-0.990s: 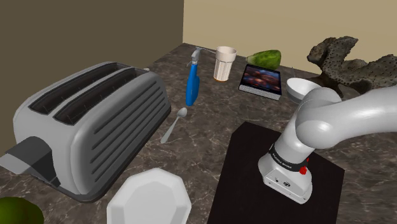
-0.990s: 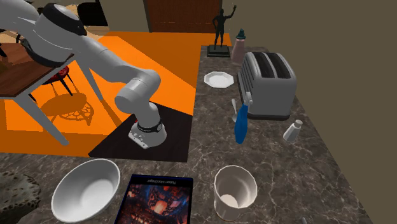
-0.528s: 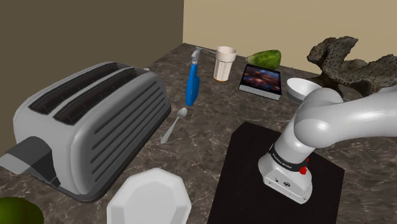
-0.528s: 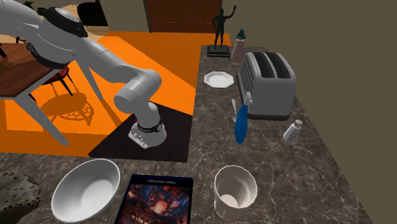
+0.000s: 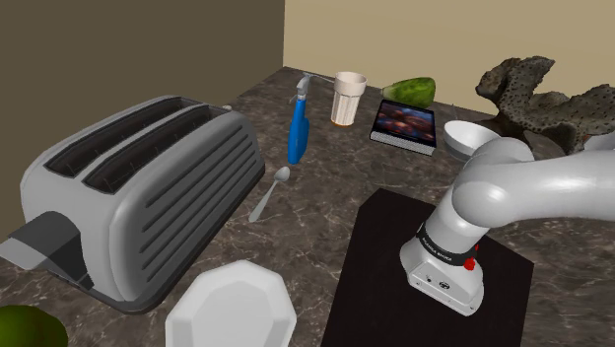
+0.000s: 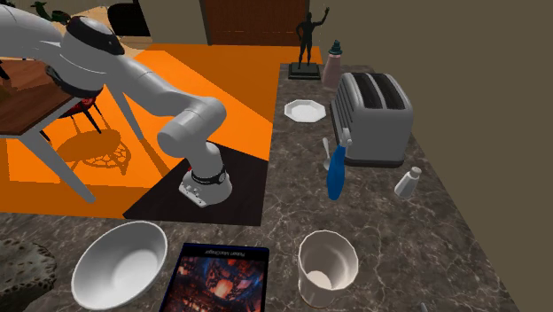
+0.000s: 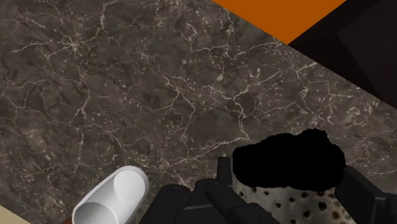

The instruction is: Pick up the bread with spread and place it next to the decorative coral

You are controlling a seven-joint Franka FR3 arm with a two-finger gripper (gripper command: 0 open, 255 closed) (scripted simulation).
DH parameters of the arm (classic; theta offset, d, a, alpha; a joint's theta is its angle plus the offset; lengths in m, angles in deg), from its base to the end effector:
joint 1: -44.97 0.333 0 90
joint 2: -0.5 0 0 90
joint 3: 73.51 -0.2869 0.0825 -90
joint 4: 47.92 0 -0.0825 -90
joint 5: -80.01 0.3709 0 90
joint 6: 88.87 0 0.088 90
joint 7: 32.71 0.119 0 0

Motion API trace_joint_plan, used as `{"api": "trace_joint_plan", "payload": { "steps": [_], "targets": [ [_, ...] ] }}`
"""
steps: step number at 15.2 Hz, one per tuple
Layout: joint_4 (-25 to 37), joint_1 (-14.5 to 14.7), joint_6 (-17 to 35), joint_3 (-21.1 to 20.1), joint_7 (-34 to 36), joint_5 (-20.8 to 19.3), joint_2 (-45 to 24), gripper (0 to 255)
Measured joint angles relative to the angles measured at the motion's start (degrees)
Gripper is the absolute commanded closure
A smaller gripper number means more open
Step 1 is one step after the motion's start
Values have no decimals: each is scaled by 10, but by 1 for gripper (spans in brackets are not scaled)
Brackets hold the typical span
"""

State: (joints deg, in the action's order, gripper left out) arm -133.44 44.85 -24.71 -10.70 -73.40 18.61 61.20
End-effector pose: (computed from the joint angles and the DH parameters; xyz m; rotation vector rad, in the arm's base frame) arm -0.2381 -0.4835 0.5865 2.9352 -1.0785 -0.0407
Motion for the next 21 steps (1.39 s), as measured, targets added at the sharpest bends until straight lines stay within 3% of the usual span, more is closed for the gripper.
{"api": "trace_joint_plan", "payload": {
  "steps": [21],
  "targets": [
    [-171,-63,91,41,47,-48,94,255]
  ]
}}
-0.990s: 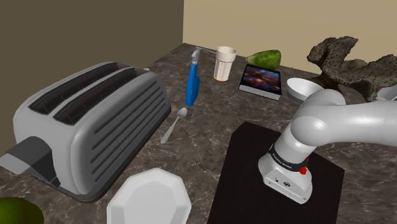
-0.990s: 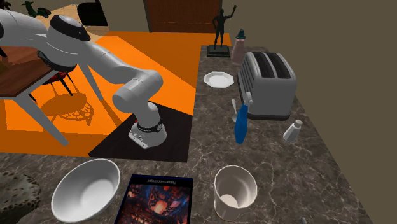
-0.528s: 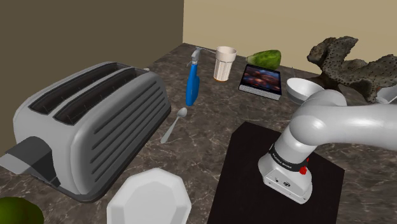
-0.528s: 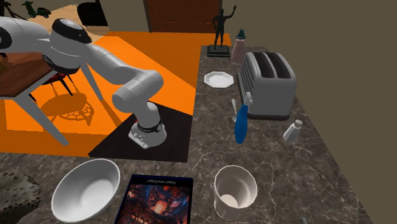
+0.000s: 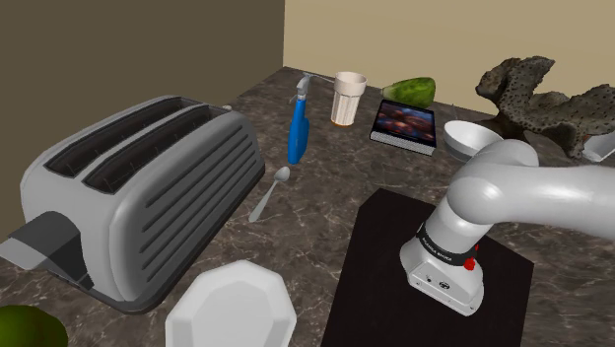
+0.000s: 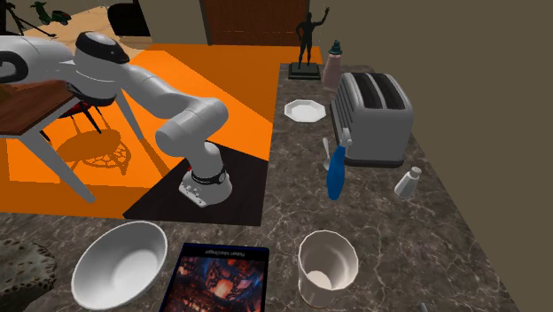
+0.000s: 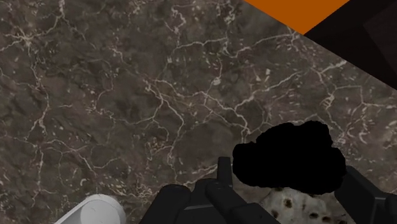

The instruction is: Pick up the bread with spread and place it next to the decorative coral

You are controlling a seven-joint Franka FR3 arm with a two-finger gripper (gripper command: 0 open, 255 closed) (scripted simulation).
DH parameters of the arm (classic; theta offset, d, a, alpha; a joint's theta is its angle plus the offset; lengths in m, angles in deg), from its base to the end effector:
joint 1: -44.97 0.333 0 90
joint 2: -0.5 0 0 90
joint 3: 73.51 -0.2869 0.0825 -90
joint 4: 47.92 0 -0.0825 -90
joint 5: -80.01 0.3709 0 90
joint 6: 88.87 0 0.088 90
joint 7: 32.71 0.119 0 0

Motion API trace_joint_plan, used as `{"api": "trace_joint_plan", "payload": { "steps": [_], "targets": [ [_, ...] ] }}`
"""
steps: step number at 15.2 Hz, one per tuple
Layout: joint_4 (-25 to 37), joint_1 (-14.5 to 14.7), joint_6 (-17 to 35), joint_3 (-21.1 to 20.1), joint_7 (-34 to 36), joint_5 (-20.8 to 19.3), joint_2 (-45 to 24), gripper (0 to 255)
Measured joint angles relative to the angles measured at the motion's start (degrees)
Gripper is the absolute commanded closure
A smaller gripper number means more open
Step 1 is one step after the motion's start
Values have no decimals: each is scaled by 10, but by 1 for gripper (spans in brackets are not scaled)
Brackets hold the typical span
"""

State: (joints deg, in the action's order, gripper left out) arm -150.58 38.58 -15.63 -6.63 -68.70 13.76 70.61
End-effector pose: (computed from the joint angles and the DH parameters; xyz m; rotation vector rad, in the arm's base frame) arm -0.2360 -0.4856 0.4819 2.9351 -1.0786 -0.0408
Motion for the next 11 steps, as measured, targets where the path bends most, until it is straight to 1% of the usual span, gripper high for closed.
{"api": "trace_joint_plan", "payload": {
  "steps": [11],
  "targets": [
    [-61,-21,43,38,14,-36,38,255]
  ]
}}
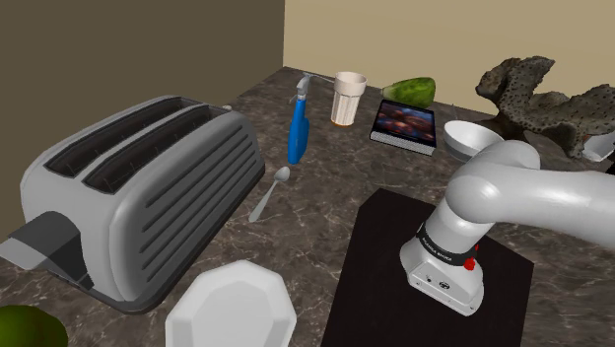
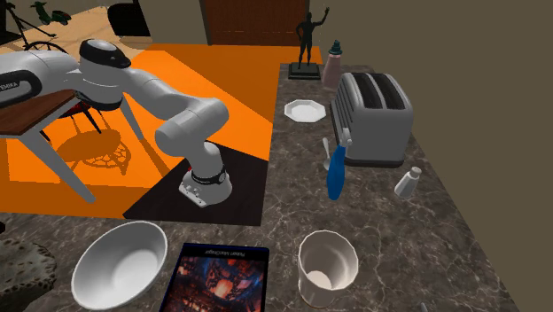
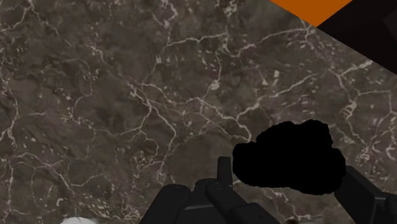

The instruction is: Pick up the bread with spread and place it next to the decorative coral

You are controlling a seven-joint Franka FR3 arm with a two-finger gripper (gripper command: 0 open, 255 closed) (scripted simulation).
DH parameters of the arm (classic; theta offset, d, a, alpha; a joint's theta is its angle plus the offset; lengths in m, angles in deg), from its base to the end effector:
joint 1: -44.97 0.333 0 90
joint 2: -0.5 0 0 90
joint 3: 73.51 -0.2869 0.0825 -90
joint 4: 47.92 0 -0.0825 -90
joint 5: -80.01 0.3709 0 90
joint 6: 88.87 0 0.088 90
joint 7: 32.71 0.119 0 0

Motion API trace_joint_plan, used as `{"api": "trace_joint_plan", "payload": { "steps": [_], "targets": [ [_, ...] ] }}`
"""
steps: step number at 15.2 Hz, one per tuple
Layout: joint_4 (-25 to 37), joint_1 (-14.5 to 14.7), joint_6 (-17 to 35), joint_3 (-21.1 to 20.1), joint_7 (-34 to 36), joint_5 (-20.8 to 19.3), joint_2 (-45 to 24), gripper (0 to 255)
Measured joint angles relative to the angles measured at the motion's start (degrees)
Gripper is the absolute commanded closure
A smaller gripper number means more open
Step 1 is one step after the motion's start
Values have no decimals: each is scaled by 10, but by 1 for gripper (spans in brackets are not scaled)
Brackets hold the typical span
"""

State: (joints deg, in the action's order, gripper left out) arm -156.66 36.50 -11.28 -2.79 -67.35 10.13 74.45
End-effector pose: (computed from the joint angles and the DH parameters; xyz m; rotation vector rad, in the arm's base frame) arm -0.2368 -0.4866 0.4278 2.9351 -1.0784 -0.0406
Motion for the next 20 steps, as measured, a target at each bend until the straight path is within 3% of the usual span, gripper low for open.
{"api": "trace_joint_plan", "payload": {
  "steps": [20],
  "targets": [
    [-79,-23,79,85,19,-77,56,255]
  ]
}}
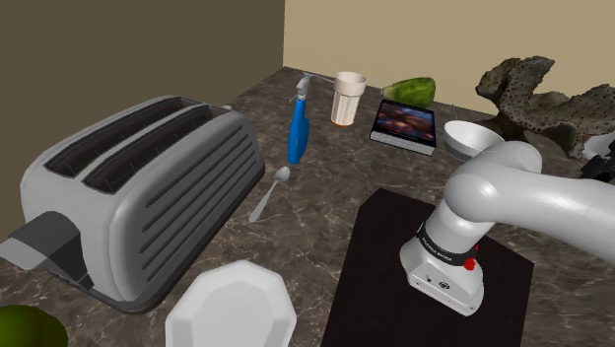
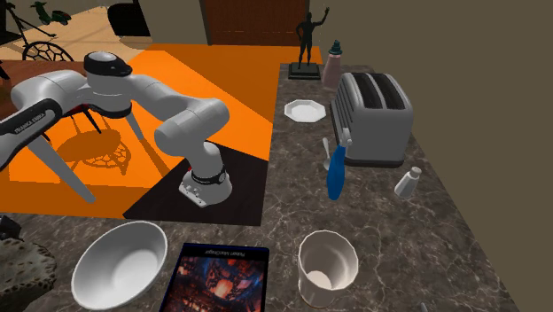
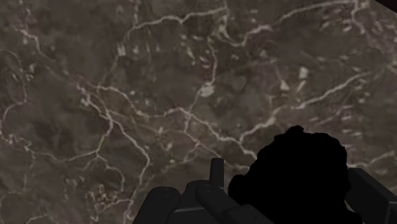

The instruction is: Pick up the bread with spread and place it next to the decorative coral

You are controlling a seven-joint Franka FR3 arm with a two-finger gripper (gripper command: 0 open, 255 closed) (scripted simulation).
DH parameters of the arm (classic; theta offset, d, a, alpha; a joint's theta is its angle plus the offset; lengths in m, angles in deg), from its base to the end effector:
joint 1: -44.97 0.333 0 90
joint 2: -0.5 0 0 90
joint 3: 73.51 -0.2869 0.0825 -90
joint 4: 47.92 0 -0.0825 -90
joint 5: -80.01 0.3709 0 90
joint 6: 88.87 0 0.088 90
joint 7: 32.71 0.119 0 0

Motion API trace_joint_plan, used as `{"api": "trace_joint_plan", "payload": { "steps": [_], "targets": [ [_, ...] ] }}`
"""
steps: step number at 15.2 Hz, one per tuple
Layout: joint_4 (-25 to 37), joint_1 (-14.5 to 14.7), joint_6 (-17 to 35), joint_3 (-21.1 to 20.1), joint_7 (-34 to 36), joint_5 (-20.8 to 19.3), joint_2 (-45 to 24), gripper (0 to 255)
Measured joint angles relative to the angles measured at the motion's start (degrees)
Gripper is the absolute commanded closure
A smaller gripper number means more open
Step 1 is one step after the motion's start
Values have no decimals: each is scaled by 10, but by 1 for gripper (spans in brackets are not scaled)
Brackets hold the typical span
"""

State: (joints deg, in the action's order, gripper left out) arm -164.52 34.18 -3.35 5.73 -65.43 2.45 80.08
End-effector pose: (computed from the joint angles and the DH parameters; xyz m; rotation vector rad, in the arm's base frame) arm -0.2331 -0.4880 0.3325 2.9307 -1.0676 -0.0325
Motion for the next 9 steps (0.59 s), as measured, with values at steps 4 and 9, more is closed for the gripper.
{"api": "trace_joint_plan", "payload": {
  "steps": [4,9],
  "targets": [
    [0,-1,4,9,-1,-2,0,255],
    [0,-1,4,11,0,-4,0,0]
  ]
}}
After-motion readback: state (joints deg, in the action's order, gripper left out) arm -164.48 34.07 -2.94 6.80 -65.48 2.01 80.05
